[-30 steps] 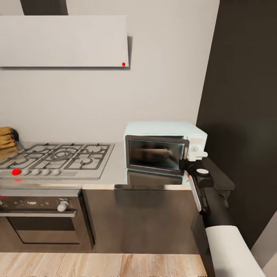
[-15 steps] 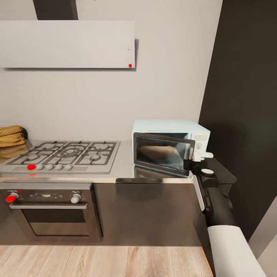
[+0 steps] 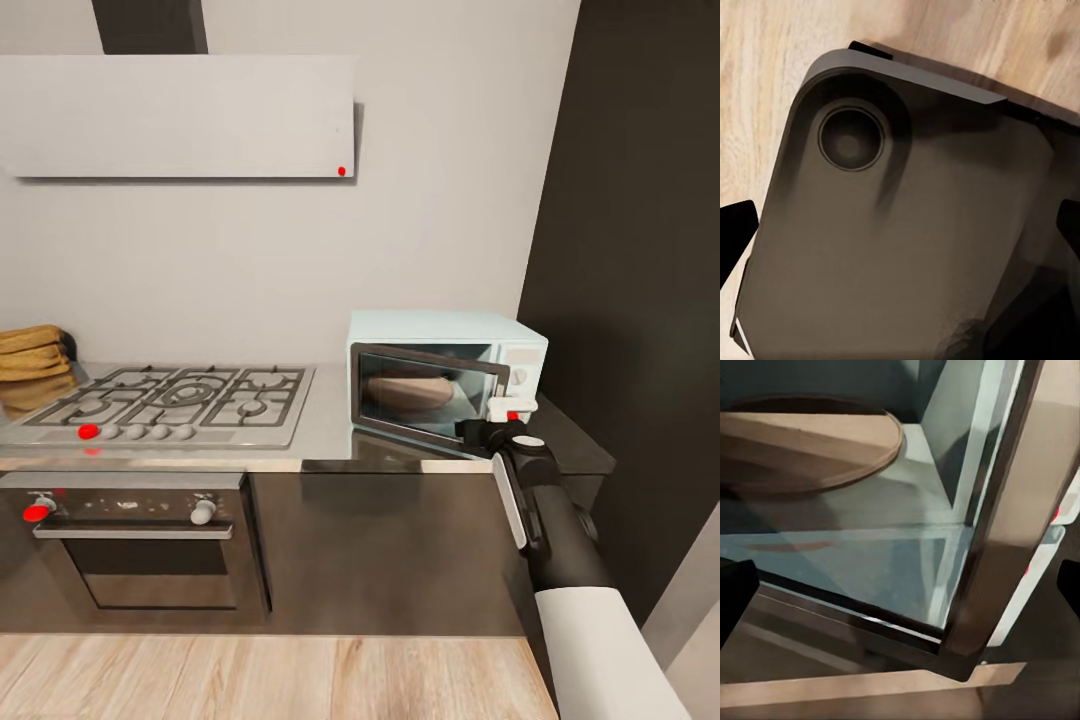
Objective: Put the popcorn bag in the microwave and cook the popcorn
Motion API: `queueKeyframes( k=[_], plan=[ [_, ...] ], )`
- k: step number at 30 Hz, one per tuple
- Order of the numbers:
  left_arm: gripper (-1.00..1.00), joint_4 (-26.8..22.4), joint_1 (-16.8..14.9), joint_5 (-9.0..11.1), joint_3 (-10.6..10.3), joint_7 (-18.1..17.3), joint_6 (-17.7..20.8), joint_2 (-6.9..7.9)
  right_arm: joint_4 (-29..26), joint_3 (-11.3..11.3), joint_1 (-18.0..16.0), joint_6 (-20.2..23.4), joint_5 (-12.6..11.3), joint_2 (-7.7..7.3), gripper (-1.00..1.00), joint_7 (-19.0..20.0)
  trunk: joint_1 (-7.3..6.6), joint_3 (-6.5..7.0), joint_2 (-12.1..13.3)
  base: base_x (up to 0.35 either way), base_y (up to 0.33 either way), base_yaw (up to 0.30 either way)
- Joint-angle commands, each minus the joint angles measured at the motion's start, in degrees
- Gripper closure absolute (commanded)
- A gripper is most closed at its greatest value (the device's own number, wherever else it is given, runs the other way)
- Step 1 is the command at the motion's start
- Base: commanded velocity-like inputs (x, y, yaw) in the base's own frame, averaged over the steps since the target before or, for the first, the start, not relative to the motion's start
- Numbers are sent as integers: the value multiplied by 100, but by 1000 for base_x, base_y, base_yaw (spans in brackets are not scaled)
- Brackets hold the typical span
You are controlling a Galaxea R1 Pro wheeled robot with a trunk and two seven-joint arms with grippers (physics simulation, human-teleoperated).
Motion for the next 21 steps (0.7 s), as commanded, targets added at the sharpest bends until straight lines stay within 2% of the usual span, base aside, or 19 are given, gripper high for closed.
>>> queueKeyframes(
  k=[1,7,18,21],
  plan=[
    [-100,-2,-1,21,7,0,-12,-1,-7,-6,-4,34,56,5,-100,24,0,-6,-3,0,0,0],
    [-100,-2,-1,19,5,0,-13,-5,-8,-6,-4,36,46,-72,-100,24,0,-6,-3,-32,-7,0],
    [-100,-2,-1,21,12,0,-13,-8,-8,-6,-4,36,20,-109,-100,24,0,-6,-3,-268,-126,0],
    [-100,-2,-1,24,15,0,-13,-7,7,-15,-4,15,33,-118,-100,21,0,-6,-3,-121,-73,0]
  ],
)
